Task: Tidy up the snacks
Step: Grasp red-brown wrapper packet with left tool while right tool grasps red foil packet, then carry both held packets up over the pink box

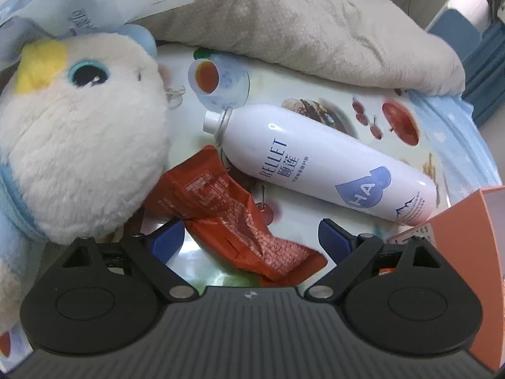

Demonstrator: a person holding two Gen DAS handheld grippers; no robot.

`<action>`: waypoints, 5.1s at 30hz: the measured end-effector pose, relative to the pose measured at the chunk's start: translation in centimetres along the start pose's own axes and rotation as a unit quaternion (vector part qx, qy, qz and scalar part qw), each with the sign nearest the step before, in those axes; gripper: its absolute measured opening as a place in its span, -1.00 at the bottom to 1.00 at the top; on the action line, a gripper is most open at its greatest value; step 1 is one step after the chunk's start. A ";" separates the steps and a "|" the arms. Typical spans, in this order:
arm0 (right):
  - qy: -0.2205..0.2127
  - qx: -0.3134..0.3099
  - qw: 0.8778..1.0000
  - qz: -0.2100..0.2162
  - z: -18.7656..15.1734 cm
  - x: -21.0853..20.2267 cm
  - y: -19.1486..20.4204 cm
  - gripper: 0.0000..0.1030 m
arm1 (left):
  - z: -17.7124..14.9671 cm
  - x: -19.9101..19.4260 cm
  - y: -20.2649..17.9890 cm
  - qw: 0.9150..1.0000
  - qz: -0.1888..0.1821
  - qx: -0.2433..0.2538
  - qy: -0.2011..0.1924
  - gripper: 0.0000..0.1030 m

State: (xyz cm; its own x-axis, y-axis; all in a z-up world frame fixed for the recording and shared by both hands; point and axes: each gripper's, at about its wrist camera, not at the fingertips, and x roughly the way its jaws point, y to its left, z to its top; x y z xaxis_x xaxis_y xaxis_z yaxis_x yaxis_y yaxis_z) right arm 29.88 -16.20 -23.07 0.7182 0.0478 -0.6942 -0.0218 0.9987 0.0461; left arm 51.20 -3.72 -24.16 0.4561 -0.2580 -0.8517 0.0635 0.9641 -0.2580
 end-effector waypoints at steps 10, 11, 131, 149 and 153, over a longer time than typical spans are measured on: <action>-0.055 -0.012 0.998 -0.016 -0.3 -1.9 0.2 -0.01 | -1.0 0.2 -1.5 0.996 0.062 0.058 -0.016 0.48; -0.065 -0.023 0.997 -0.026 -0.1 -2.0 0.5 -0.01 | -1.2 0.1 -1.6 0.994 0.075 0.072 -0.019 0.37; -0.076 0.034 0.996 0.037 1.8 -16.7 -8.6 0.03 | -19.7 -10.4 -3.2 0.991 0.080 0.103 -0.028 -0.09; -0.122 0.062 0.990 0.016 4.5 -19.2 -12.5 0.03 | -13.9 -23.0 -8.5 0.984 -0.024 0.093 -0.150 -0.22; -0.139 0.062 0.988 0.006 5.6 -20.1 -13.8 0.03 | -12.3 -25.3 -11.7 0.976 -0.063 0.112 -0.177 -0.22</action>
State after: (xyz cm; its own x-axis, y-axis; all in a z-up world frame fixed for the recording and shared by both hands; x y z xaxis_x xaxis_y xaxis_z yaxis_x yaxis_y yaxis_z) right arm 19.67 -31.01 -5.75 0.8817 0.0349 -0.4705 0.0424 0.9874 0.1526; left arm 28.03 -9.25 -5.19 0.7082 -0.3746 -0.5985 0.3123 0.9264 -0.2103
